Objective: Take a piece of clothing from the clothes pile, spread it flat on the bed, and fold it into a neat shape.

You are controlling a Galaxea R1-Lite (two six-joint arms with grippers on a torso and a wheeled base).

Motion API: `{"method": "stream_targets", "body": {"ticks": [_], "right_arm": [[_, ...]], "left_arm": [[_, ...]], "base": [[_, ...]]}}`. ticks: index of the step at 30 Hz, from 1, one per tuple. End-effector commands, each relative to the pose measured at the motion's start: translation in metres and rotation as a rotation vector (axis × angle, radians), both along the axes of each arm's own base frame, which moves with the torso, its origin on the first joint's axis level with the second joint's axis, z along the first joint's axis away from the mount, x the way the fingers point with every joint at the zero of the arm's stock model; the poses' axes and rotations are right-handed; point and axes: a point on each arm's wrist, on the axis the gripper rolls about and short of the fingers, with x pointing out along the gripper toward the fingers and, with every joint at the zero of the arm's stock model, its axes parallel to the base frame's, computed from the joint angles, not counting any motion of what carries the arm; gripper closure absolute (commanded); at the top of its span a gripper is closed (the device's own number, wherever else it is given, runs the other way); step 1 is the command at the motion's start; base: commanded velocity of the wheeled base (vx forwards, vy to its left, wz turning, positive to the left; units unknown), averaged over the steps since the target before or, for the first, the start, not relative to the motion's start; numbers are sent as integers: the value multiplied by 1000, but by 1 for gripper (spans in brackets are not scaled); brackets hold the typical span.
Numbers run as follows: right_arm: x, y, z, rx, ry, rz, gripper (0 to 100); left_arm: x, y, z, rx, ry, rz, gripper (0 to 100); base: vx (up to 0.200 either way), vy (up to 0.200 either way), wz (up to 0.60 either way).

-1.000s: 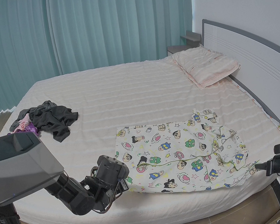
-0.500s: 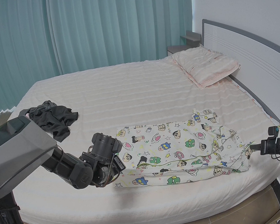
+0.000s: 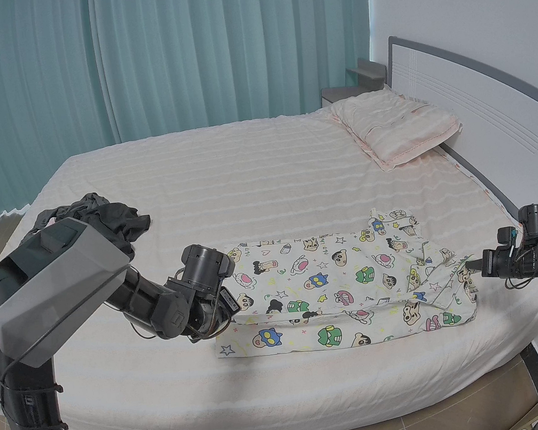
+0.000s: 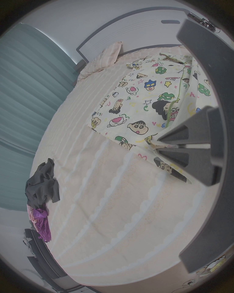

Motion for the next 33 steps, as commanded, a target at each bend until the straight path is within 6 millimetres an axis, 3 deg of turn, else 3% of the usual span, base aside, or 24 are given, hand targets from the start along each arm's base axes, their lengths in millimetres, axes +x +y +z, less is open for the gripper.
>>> {"method": "stream_targets", "body": {"ticks": [1,19,32,33], "right_arm": [[15,1,-14,1,25,-4,100],[42,4,-37,40,68,-52,100],[50,5,-46,96,102,-122,100],[50,5,-48,97,107,-122,0]], "left_arm": [[13,-3,-19,14,29,8,100],[44,-10,-39,-2,41,51,100],[48,-10,-45,-4,55,53,100],[48,-10,-46,-7,58,51,0]], "base": [[0,0,0],[0,0,0],[0,0,0],[0,0,0]]}}
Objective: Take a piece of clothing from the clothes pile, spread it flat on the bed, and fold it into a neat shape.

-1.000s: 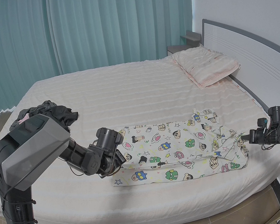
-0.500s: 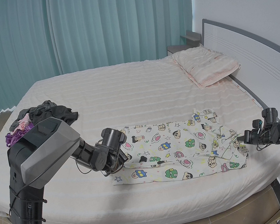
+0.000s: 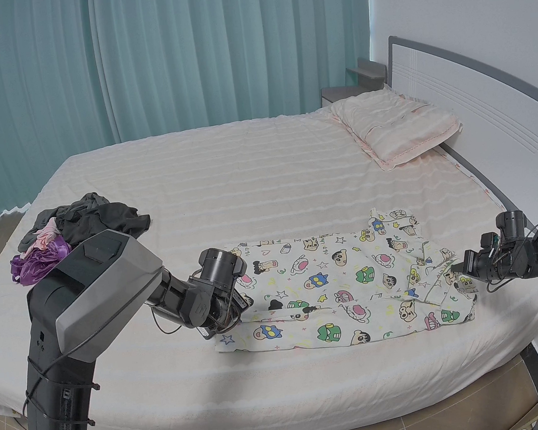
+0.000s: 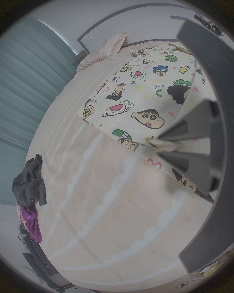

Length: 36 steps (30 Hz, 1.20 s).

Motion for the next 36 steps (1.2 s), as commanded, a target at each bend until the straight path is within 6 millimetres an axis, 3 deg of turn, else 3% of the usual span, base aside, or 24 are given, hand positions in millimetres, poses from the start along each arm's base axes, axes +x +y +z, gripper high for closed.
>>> {"method": "stream_targets", "body": {"ticks": [1,4,10,13,17,24,27,36], "right_arm": [[0,1,-7,5,19,2,0],[-2,1,-4,30,23,-17,0],[-11,0,22,108,0,-105,0],[-26,6,36,163,16,-198,0],[-29,32,41,267,58,-339,0],[-24,66,26,351,85,-424,0],[-24,78,15,332,105,-433,0],[-12,82,-16,263,58,-490,0]], "left_arm": [[0,0,-3,0,6,-2,0],[0,0,-2,-6,5,-2,0],[-6,20,15,-68,44,46,0],[-17,43,42,-166,55,54,0],[-35,65,63,-224,63,80,0],[-90,83,92,-394,81,63,0],[-104,82,91,-443,54,59,0],[-112,77,76,-462,27,39,0]], "base": [[0,0,0],[0,0,0],[0,0,0],[0,0,0],[0,0,0],[0,0,0],[0,0,0],[0,0,0]]}}
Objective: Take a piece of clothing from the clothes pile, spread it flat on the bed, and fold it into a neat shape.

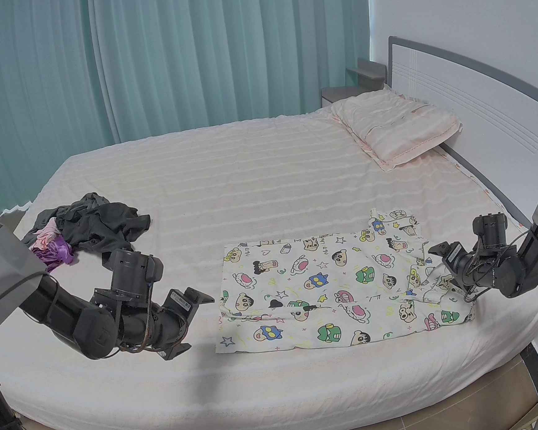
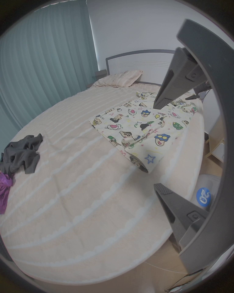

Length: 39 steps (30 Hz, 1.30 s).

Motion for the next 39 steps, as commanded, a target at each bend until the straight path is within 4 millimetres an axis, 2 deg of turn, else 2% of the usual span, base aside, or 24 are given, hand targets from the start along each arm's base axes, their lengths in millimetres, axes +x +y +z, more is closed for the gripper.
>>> {"method": "stream_targets", "body": {"ticks": [1,5,13,21,38,39], "right_arm": [[3,8,-31,-19,57,6,0],[1,7,-33,-33,62,-3,0],[-4,1,-35,-44,50,-28,0],[-5,1,-44,-76,74,-34,0],[7,10,-60,-143,54,-43,0],[8,10,-60,-147,51,-46,100]], "left_arm": [[-14,0,-5,-5,32,-13,0],[-13,0,-20,8,78,-15,0],[-17,-5,-31,16,95,-31,0],[-19,-5,-33,15,90,-35,0],[-20,-6,-34,21,92,-39,0],[-20,-6,-34,21,92,-39,0]], "base": [[0,0,0],[0,0,0],[0,0,0],[0,0,0],[0,0,0],[0,0,0]]}}
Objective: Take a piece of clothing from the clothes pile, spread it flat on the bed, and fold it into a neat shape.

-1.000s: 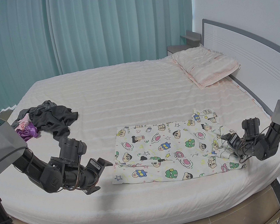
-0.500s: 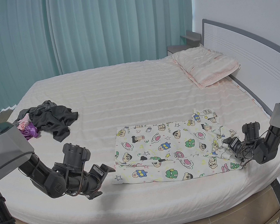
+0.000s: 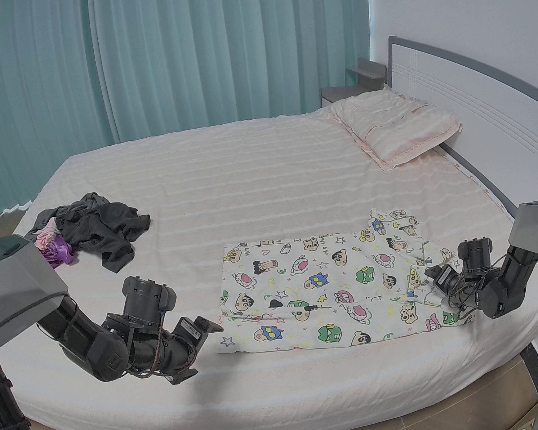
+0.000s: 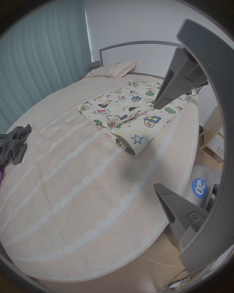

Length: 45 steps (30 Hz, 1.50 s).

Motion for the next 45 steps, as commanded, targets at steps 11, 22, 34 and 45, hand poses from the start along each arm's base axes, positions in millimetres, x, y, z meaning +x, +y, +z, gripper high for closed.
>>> {"method": "stream_targets", "body": {"ticks": [11,22,34,45], "right_arm": [[-5,-1,0,-12,14,-7,100],[-23,2,42,-8,-58,6,100],[-37,4,61,-12,-86,17,100],[-48,20,97,-22,-80,74,100]], "left_arm": [[0,0,-1,0,0,1,0],[0,0,-1,1,1,0,0],[0,0,-1,2,3,2,0],[0,0,-1,4,4,3,0]], "base": [[0,0,0],[0,0,0],[0,0,0],[0,0,0]]}}
